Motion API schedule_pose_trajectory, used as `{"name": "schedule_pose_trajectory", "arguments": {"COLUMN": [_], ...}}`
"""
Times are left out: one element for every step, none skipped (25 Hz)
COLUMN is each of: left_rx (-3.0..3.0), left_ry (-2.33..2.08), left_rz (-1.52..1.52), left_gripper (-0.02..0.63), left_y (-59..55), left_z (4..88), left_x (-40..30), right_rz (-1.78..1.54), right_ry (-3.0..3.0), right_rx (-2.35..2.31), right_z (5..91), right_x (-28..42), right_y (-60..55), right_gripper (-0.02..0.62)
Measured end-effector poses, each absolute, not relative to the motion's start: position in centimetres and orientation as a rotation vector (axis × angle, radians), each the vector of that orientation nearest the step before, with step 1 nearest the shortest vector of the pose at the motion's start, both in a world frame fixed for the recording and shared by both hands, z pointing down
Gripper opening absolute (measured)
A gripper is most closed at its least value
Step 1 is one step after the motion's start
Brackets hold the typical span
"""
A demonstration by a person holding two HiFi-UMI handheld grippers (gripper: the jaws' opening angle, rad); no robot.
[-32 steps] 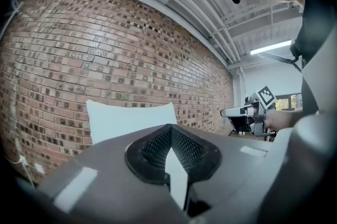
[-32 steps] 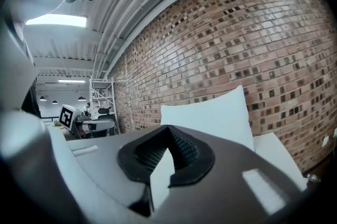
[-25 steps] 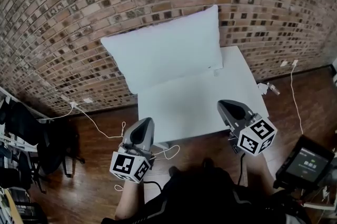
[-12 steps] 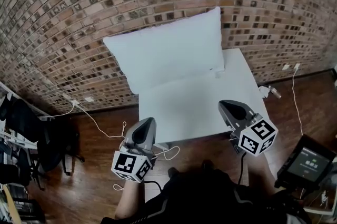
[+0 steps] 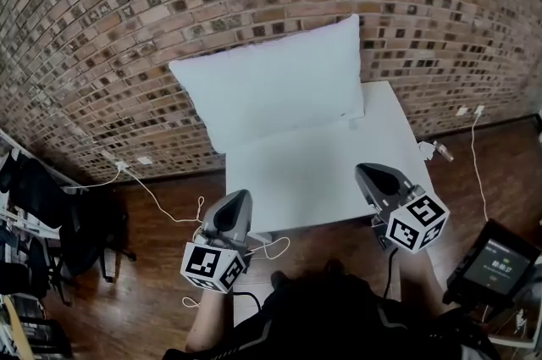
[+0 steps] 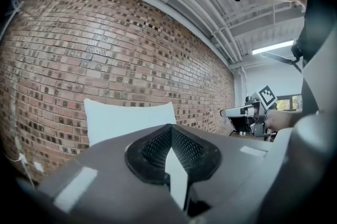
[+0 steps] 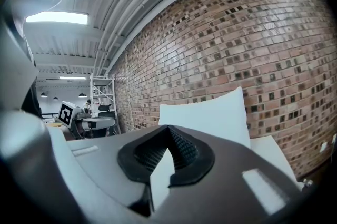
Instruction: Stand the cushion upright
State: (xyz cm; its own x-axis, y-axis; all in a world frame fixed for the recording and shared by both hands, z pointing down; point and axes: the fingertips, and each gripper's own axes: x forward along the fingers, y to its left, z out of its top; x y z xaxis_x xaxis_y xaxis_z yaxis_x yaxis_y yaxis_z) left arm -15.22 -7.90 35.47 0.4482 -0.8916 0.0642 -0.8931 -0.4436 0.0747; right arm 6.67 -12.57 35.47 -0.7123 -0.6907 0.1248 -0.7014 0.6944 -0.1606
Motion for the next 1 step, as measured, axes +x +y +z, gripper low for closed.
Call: {"name": "schedule_pose_trajectory", "arguments": {"left_rx": [2.586], "left_ry": [-1.601], "left_rz": [0.028], "left_gripper": [0.000], "left_y": [-7.93], "left_z": [35.35], "left_x": [-15.30], "right_rz": [0.304], "right_ry": [-2.840], "right_rx": [1.168], "right_z": [35.39], "right_x": [6.59], "right_y": [-12.61], "right_gripper": [0.006]}}
